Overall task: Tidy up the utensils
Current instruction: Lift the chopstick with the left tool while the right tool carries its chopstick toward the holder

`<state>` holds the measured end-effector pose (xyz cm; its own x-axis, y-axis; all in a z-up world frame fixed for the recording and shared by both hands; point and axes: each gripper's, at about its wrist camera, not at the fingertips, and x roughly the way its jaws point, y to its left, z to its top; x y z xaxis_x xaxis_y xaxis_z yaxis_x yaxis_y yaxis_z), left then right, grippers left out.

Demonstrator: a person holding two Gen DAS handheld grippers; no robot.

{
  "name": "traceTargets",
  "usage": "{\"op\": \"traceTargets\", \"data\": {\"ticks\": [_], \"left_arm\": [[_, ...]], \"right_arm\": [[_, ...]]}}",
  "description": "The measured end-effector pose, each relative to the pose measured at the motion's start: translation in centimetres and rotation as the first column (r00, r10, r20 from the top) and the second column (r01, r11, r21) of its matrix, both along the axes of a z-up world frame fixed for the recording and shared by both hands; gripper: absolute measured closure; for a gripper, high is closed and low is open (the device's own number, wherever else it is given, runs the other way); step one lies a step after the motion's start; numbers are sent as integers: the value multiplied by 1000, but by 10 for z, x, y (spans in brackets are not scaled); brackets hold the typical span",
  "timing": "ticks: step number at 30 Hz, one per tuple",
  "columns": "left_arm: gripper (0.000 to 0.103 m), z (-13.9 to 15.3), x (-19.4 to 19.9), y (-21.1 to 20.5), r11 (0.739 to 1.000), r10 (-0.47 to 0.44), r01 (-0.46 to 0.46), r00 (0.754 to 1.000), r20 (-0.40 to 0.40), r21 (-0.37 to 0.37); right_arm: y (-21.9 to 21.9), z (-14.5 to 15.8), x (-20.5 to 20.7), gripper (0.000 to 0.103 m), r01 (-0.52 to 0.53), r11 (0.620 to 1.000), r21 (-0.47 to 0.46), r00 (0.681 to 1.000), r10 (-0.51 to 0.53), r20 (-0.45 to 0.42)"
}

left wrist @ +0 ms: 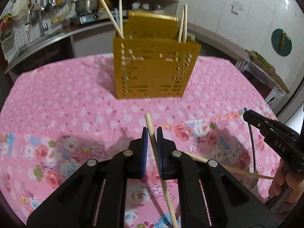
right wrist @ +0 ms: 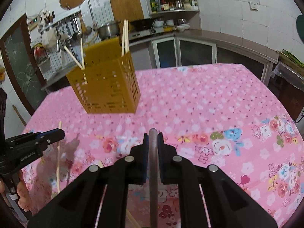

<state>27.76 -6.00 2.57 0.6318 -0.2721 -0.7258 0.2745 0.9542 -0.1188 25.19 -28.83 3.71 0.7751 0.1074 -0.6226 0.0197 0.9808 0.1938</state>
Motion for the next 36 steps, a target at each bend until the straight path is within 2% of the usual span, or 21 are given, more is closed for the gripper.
{"op": "traceTargets", "data": {"ticks": [11,27,36], "left_arm": [[99,39,-13,26,999,18,-13,991,135,-35],[99,70,-18,56,989,64,-28,967,248,-146],[99,105,-13,53,987,67,-14,940,333,-160]], "right_arm": [[-8,31,-23,94,49,999,14,981,-51,187],[0,61,-25,94,50,999,11,945,-51,323],[10,85,-11,94,35,999,21,923,-40,383]]}}
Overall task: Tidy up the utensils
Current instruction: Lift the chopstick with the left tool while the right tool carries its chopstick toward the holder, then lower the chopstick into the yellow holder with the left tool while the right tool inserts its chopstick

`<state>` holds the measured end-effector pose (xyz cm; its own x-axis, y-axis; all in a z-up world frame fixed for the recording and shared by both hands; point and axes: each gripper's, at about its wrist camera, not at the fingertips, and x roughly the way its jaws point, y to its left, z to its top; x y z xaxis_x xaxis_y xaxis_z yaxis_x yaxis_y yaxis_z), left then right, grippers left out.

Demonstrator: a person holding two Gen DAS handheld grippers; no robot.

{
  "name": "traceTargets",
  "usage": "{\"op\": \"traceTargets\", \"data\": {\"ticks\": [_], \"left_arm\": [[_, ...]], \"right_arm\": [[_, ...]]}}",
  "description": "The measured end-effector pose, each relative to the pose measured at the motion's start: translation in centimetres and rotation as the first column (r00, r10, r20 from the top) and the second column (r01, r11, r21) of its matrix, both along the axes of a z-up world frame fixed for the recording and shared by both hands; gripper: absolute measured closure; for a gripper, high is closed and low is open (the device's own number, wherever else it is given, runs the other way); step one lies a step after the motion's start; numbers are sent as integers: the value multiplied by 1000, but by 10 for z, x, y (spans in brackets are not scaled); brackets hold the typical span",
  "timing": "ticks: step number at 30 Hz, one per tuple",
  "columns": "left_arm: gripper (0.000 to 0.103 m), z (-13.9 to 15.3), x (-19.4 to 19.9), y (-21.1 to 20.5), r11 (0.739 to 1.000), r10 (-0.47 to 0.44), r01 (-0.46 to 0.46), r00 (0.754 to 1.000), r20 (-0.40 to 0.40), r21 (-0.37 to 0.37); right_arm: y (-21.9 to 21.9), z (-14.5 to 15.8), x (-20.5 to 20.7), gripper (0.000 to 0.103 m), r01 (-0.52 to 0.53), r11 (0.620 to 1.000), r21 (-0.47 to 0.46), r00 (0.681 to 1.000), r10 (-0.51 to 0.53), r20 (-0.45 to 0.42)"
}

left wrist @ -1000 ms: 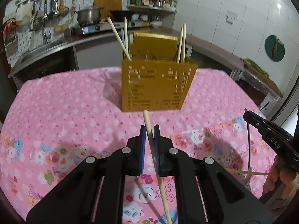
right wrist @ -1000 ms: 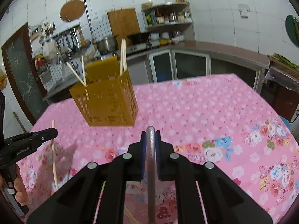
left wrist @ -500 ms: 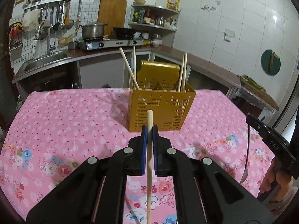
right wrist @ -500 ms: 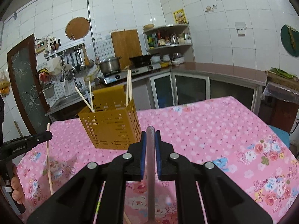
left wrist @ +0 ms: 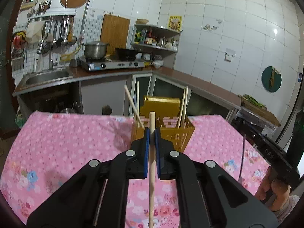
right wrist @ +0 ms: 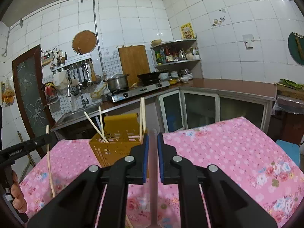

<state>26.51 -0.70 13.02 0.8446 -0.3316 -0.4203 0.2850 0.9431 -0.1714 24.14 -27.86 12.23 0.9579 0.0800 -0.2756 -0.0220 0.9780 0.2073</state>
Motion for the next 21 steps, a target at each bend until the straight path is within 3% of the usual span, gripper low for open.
{"op": "traceTargets", "data": {"ticks": [12,21], "left_arm": [[99,56,31,-13,1000,25,-22,988,151,-20],[99,83,65,-38,999,42,-41,953,301,-10]], "right_arm": [[11,45,45,94,-20,999,30,992,16,122],[26,72,89,94,-40,999,27,973,33,229]]}}
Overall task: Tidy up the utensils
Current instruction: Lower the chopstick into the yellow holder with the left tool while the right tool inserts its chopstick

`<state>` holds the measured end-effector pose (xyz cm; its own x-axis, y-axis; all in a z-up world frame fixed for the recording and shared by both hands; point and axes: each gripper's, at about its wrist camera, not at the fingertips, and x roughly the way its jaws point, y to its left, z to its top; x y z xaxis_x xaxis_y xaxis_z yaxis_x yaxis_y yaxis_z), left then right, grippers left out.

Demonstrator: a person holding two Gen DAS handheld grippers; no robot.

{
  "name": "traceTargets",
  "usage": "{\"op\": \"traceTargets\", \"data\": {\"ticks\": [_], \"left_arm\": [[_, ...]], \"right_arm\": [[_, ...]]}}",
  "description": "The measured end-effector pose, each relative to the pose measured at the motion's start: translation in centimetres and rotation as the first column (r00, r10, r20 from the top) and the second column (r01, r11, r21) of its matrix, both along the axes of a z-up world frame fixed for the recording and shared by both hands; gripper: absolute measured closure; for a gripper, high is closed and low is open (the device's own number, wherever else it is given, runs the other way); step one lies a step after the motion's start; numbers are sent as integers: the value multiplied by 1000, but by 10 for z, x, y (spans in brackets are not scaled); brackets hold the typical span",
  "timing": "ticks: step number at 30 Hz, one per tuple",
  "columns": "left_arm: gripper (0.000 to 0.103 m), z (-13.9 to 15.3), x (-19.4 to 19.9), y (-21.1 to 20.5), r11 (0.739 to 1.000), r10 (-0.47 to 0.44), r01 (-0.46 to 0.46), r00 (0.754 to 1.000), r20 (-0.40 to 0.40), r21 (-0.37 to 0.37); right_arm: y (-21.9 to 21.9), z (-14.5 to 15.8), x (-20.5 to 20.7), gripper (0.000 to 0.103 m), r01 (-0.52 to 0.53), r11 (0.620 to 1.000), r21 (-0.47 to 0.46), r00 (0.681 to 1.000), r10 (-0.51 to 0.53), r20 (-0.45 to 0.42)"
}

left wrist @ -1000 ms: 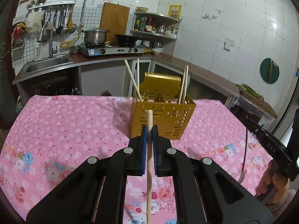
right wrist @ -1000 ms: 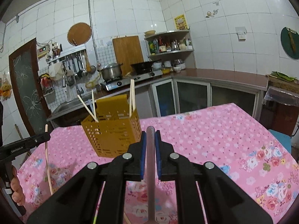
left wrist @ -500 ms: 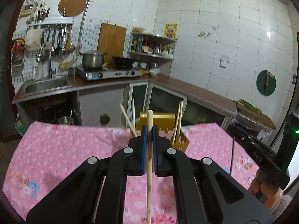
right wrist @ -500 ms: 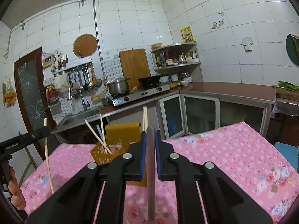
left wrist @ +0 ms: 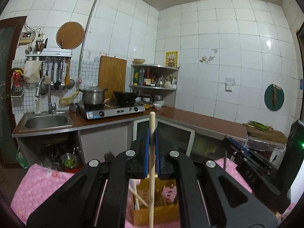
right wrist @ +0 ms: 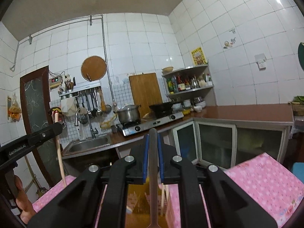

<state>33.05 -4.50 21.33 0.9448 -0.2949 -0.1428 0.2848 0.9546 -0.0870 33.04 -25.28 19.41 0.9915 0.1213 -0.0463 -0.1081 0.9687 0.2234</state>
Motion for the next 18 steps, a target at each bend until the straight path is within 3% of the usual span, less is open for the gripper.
{"op": "traceTargets", "data": {"ticks": [11,18], "left_arm": [[99,-4,48,-14,1000,17,-16,995,97,-10],[99,-25,76,-16,1000,2,0,997,76,-21]], "right_arm": [[14,-7,58,94,-27,1000,-8,999,27,33],[21,-27,81,94,-24,1000,-20,1000,25,19]]}}
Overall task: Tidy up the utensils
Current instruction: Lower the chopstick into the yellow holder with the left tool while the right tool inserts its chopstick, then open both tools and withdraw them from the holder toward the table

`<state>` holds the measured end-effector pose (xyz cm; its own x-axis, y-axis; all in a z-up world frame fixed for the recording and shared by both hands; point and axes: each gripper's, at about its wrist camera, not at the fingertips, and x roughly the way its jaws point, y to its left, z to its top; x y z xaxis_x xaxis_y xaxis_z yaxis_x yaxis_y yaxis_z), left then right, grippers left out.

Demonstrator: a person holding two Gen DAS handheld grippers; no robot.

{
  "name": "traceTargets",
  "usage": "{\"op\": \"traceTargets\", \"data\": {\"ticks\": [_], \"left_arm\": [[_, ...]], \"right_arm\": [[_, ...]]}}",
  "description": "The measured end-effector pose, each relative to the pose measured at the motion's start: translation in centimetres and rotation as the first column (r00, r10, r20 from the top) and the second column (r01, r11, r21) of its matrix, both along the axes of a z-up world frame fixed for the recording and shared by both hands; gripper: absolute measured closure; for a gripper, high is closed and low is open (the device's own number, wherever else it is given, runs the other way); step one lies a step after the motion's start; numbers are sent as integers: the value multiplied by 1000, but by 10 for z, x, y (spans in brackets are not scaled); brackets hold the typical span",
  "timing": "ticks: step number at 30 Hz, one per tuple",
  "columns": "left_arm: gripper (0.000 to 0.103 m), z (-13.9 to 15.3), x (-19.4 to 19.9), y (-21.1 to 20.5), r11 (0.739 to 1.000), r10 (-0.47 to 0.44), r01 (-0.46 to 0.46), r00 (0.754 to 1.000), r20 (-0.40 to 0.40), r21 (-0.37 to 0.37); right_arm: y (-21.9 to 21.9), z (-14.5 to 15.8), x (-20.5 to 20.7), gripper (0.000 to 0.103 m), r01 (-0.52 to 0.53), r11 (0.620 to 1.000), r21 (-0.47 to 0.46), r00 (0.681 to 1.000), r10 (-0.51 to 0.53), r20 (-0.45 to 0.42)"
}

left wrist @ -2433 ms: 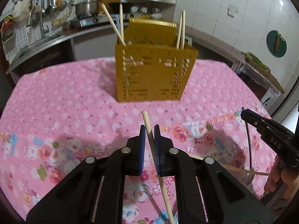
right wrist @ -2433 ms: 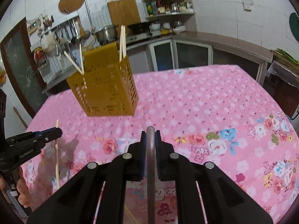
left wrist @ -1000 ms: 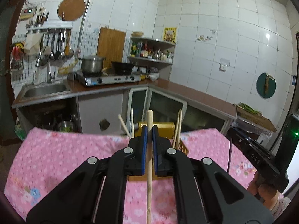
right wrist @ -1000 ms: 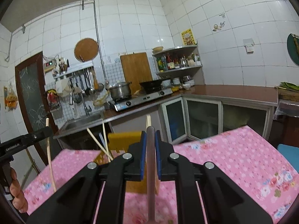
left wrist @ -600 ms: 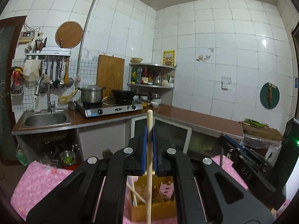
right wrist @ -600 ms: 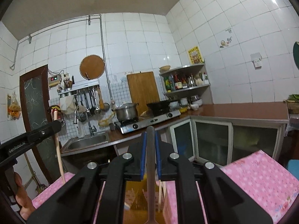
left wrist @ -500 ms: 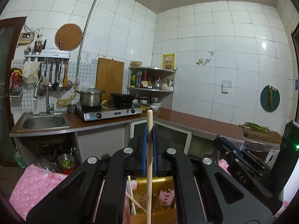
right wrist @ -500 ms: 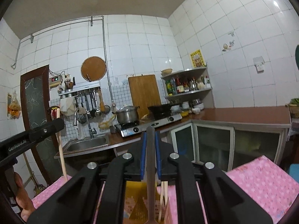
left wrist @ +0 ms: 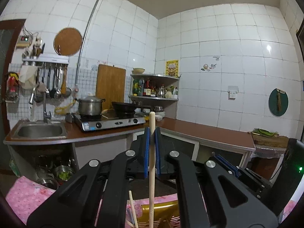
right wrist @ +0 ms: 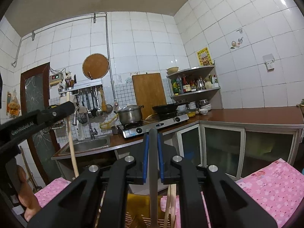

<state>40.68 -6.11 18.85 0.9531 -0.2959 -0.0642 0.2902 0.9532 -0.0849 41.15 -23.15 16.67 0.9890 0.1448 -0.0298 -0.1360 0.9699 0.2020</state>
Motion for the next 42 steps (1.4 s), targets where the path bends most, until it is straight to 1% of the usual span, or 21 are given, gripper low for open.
{"op": "traceTargets", "data": {"ticks": [4,8,12,14,17,19,22,23,24,25,26,27,28,30,33,34,35,38,42], "left_arm": [[99,-22,10,4,1000,-8,7,999,-48,-15],[99,-43,12,8,1000,-11,10,995,-100,-12],[99,-64,9,15,1000,2,-2,989,-151,4],[99,-74,10,21,1000,6,-7,982,-191,-7],[99,-81,8,27,1000,13,-16,974,-226,-12],[99,-84,7,29,1000,26,-26,969,-247,0],[98,-86,5,30,998,68,-61,959,-275,36],[96,-86,4,31,998,67,-57,954,-294,42],[93,-85,4,32,998,66,-56,948,-310,42],[82,-83,2,35,997,70,-60,942,-327,40],[66,-81,-1,38,997,76,-67,937,-341,36],[58,-79,-5,41,997,77,-70,933,-351,32],[49,-76,-9,43,997,82,-76,930,-357,31],[41,-70,-19,49,996,91,-85,921,-380,34],[34,-70,-32,57,997,80,-70,899,-430,39],[28,-71,-37,60,997,72,-62,891,-447,39],[25,-74,-43,63,998,70,-60,886,-459,35],[19,-85,-59,71,998,64,-57,869,-490,29],[15,-109,-80,80,998,64,-56,839,-540,31]], "right_arm": [[1,-10,5,94,-1,1000,-14,1000,1,-6],[4,-21,4,94,-8,999,-31,1000,7,-21],[4,-37,-2,94,-18,998,-56,998,14,-57],[4,-46,-5,93,-18,998,-68,996,13,-83],[1,-54,-10,93,-24,998,-58,993,17,-120],[0,-57,-12,93,-22,998,-67,989,12,-144],[-3,-62,-12,93,-35,997,-63,979,22,-202],[-4,-63,-12,93,-41,997,-61,975,26,-221],[-5,-63,-13,92,-44,997,-60,971,28,-239],[-6,-62,-15,83,-45,997,-61,967,28,-253],[-7,-60,-17,75,-45,997,-60,963,28,-266],[-9,-59,-21,58,-44,997,-56,961,27,-274],[-11,-58,-25,55,-43,998,-54,960,26,-279],[-13,-54,-35,55,-38,997,-62,957,19,-288],[-21,-54,-54,55,-34,997,-70,944,9,-330],[-22,-55,-58,55,-35,997,-70,939,9,-343],[-24,-57,-63,55,-33,997,-71,934,5,-357],[-28,-67,-80,55,-31,996,-81,915,-5,-403],[-29,-94,-105,55,-42,995,-92,885,-6,-466]]}}
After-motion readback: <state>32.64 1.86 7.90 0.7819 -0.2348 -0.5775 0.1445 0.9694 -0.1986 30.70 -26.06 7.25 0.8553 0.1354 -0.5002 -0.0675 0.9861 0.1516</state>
